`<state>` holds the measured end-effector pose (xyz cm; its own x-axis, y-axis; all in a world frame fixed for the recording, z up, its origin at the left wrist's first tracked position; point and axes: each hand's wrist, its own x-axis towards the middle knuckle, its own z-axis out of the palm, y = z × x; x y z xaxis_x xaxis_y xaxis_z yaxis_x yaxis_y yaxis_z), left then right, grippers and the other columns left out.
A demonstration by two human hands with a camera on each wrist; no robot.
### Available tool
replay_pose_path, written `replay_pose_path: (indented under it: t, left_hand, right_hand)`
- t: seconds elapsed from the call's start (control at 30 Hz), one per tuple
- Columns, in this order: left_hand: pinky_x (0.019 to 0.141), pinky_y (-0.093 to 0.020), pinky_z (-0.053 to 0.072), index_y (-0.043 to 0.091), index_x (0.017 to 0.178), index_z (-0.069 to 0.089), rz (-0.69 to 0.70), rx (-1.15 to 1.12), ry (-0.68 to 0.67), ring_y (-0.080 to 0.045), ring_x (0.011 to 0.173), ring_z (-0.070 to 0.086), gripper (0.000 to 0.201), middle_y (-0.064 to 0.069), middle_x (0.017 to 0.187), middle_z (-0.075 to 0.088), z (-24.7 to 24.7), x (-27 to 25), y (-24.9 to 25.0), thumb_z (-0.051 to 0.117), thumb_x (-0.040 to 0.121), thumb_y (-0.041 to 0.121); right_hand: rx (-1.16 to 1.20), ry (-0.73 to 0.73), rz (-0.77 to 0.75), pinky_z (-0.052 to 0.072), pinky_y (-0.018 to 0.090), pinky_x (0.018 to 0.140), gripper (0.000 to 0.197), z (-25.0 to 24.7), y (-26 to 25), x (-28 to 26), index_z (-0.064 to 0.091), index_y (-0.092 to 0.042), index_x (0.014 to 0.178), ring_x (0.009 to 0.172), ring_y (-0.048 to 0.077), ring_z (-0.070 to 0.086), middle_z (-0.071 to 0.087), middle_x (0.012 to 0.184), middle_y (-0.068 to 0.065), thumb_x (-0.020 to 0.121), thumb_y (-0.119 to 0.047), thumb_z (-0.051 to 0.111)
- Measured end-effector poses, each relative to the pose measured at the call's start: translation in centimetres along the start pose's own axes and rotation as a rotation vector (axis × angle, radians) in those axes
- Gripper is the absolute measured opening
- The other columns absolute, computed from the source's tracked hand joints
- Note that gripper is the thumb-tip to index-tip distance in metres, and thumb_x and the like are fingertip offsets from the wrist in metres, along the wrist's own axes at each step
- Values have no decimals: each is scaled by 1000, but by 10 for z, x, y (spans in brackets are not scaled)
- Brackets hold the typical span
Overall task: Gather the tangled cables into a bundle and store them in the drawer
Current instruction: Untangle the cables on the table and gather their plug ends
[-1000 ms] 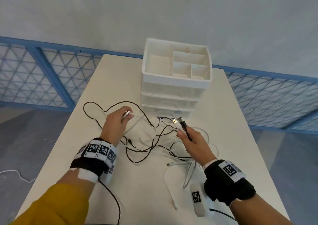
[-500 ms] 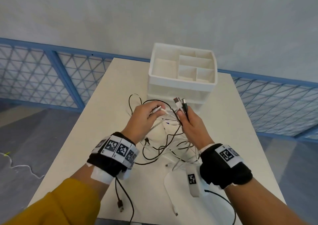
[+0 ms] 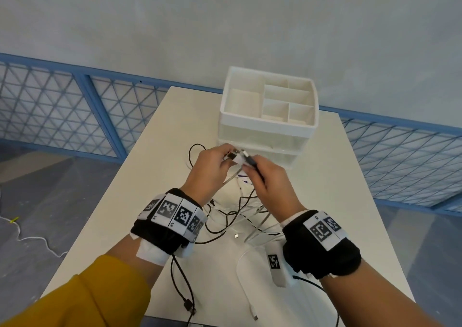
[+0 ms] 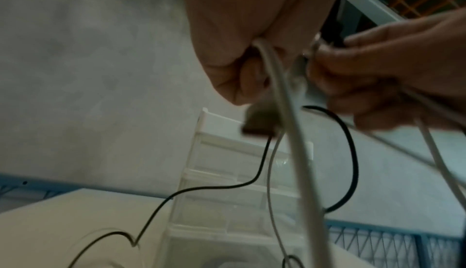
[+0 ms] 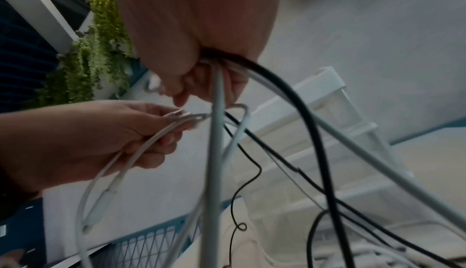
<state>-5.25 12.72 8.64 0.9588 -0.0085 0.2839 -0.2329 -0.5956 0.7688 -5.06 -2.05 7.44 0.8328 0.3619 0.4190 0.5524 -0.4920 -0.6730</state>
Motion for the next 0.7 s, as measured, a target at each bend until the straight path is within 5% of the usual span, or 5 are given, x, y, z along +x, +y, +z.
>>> replay_pose_path:
  t: [0.2, 0.33, 0.47, 0.57, 0.7]
  left_hand:
    - [57, -10, 33, 12, 92, 65, -152, -32, -102, -12, 66, 48, 12, 11, 65, 51, -3, 2, -2, 57, 87, 19]
    - [59, -17, 35, 7, 88, 67, -190, -64, -106, -11, 63, 47, 15, 10, 62, 49, -5, 4, 0, 55, 87, 16]
    - [52, -23, 32, 7, 89, 67, -232, -70, -114, -11, 59, 45, 17, 7, 59, 47, -6, 6, 1, 54, 88, 17]
    - [49, -23, 32, 4, 93, 67, -257, -62, -141, -9, 54, 43, 20, 4, 58, 47, -5, 5, 0, 54, 89, 18]
    - [50, -21, 31, 7, 97, 62, -246, -72, -70, -7, 57, 42, 23, 8, 63, 47, -10, 1, -3, 50, 91, 26]
  right_hand:
    - [-20, 9, 58, 37, 5, 58, 24, -1, 8, -3, 62, -1, 109, 61, -15, 53, 46, 64, -26, 88, -11, 60]
    - [-51, -46, 110, 35, 13, 55, 27, -5, 5, 3, 58, -8, 106, 53, 1, 48, 41, 57, -15, 82, -17, 68]
    - [-129, -40, 113, 35, 7, 58, 19, -4, 5, 3, 59, -1, 96, 58, -1, 40, 42, 66, -14, 83, -12, 66]
    - [-189, -40, 93, 33, 19, 63, 14, -2, 5, 4, 62, 5, 90, 63, 17, 46, 50, 76, 4, 83, -8, 64]
    - [-303, -117, 150, 36, 30, 69, 21, -9, 10, 8, 59, 6, 103, 84, 36, 57, 56, 99, 21, 90, -11, 54]
